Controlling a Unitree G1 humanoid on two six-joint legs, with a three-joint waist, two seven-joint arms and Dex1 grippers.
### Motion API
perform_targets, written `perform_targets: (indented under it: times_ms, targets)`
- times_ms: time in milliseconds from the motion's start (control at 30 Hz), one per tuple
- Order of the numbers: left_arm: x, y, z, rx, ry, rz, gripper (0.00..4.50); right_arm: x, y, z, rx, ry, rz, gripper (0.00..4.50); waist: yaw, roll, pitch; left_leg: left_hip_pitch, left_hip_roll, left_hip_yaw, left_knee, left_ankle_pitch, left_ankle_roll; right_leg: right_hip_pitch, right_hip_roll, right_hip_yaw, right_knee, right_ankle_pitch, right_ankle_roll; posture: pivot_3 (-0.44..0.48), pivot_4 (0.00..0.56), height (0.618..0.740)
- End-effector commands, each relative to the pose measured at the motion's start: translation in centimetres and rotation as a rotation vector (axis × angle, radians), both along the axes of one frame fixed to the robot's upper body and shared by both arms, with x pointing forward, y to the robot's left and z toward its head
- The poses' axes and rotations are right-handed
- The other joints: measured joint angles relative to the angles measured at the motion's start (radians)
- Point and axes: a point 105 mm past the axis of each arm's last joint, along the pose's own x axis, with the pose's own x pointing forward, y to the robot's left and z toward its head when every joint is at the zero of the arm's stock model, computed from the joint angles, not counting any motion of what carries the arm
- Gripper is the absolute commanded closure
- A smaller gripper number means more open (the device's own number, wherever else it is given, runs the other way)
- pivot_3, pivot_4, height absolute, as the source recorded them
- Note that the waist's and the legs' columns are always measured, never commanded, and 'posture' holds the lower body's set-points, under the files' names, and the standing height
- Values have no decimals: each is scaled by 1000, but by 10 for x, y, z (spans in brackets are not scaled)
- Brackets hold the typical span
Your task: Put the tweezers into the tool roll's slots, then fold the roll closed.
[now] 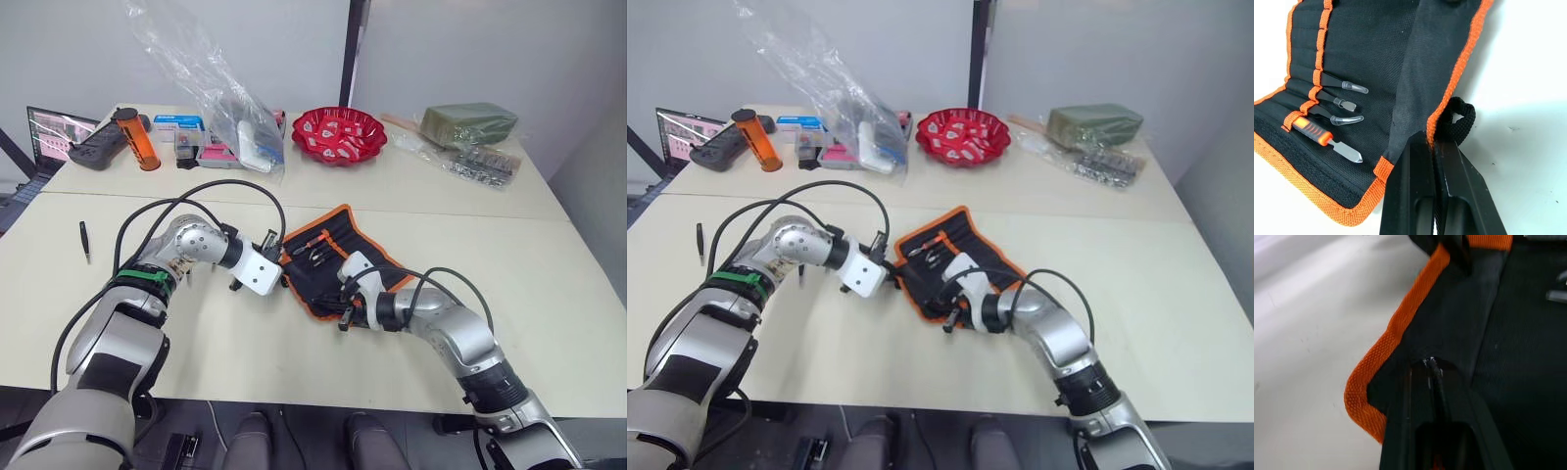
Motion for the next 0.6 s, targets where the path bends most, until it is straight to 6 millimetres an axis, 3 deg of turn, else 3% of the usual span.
perform_targets:
  times_ms: [33,133,200,300,367,433,467,600]
  targets:
    - [-1,28,20,-130,189,133,3071,-5,-7,-14,-33,28,6,4500,-2,0,0,0,0,0,0,0,0,0,0,0,0,0,0,0,150,729]
    - [1,49,41,-257,302,242,2036,-8,-8,-15,-38,34,21,4500,-4,0,0,0,0,0,0,0,0,0,0,0,0,0,0,0,150,729]
    - [4,51,56,-351,353,286,1391,-11,-8,-16,-38,37,31,4500,-1,0,0,0,0,0,0,0,0,0,0,0,0,0,0,0,150,729]
    - [5,31,85,-565,448,283,385,-13,-7,-16,-36,39,41,4500,9,0,0,0,0,-1,1,0,0,2,0,-2,-1,-1,1,0,150,729]
    - [-1,12,88,-644,526,259,30,-13,-5,-16,-42,32,45,4500,11,0,0,0,0,-2,2,0,0,3,-1,-2,-1,-1,1,0,150,729]
    - [-5,-1,82,-676,562,275,30,-14,-4,-14,-45,24,49,4500,6,0,0,0,0,-3,2,0,0,4,-1,-2,-1,0,1,0,150,729]
    - [-5,-9,78,-701,577,301,240,-13,-3,-13,-39,22,47,4500,3,0,0,0,0,-3,2,0,0,3,0,-2,0,0,0,0,150,729]
    - [-5,-28,58,-707,598,383,1565,-12,-2,-11,-39,15,49,4500,-7,0,0,1,0,-4,1,0,0,3,1,-2,1,1,-1,0,150,729]
